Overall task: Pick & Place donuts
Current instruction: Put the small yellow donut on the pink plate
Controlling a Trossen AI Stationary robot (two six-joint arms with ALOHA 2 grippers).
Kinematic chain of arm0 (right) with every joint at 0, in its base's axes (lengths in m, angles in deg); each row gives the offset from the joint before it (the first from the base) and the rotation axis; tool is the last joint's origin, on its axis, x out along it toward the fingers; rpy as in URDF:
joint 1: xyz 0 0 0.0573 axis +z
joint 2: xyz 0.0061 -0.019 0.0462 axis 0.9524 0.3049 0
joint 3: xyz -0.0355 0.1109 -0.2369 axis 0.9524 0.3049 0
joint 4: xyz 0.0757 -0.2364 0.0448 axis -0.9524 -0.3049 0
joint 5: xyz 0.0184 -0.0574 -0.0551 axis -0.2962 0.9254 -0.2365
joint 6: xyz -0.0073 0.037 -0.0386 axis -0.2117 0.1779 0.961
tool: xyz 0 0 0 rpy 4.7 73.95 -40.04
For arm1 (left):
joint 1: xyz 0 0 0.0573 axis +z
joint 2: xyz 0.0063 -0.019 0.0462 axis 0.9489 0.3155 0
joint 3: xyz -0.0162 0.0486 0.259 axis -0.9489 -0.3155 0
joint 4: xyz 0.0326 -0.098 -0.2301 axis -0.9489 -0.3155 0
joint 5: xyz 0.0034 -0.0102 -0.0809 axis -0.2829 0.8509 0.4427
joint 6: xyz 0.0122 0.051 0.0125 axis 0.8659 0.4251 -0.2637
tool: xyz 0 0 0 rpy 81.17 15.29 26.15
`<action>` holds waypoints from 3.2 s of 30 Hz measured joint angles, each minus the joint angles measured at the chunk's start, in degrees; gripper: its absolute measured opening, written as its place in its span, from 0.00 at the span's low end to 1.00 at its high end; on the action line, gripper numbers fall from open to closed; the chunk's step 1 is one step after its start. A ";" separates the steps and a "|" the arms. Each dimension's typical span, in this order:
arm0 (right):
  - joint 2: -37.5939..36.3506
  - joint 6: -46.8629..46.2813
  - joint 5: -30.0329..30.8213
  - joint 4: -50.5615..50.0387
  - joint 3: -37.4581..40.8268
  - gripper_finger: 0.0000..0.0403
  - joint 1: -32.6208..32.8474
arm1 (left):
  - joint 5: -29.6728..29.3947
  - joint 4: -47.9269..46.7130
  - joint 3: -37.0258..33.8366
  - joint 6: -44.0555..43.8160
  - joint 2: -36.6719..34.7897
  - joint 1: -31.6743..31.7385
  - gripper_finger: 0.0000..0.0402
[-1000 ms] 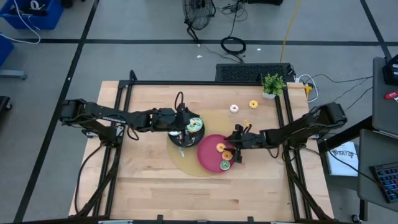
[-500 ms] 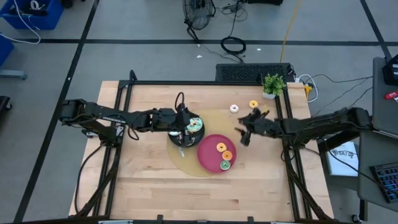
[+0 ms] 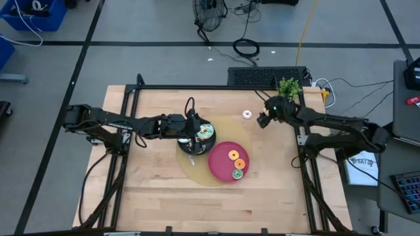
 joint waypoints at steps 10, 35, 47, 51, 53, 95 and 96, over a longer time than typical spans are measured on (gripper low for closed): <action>10.27 0.27 -5.48 1.12 0.00 0.69 -8.88 | 0.00 -1.46 0.00 -0.37 0.02 0.00 0.95; 21.01 2.19 -8.44 11.11 -0.22 0.66 -13.45 | -0.02 -1.71 0.02 -0.33 0.04 0.00 0.95; 19.01 3.53 -8.56 7.16 -0.09 0.52 -13.36 | -0.03 -2.39 0.02 -0.33 0.04 0.04 0.95; 18.97 4.79 -8.64 5.98 -0.09 0.52 -13.36 | -0.04 -2.40 0.02 -0.33 0.04 0.07 0.95; 18.95 5.15 -9.40 5.99 -0.09 0.54 -13.38 | -0.04 -2.36 0.02 -0.31 0.04 0.07 0.95; 18.99 3.29 -9.83 -1.40 -0.02 0.67 -13.34 | -0.04 -2.43 0.02 -0.46 0.04 0.05 0.95; 18.99 3.31 -9.85 -1.63 -0.02 0.66 -13.34 | -0.04 -2.45 0.02 -0.48 0.04 0.06 0.95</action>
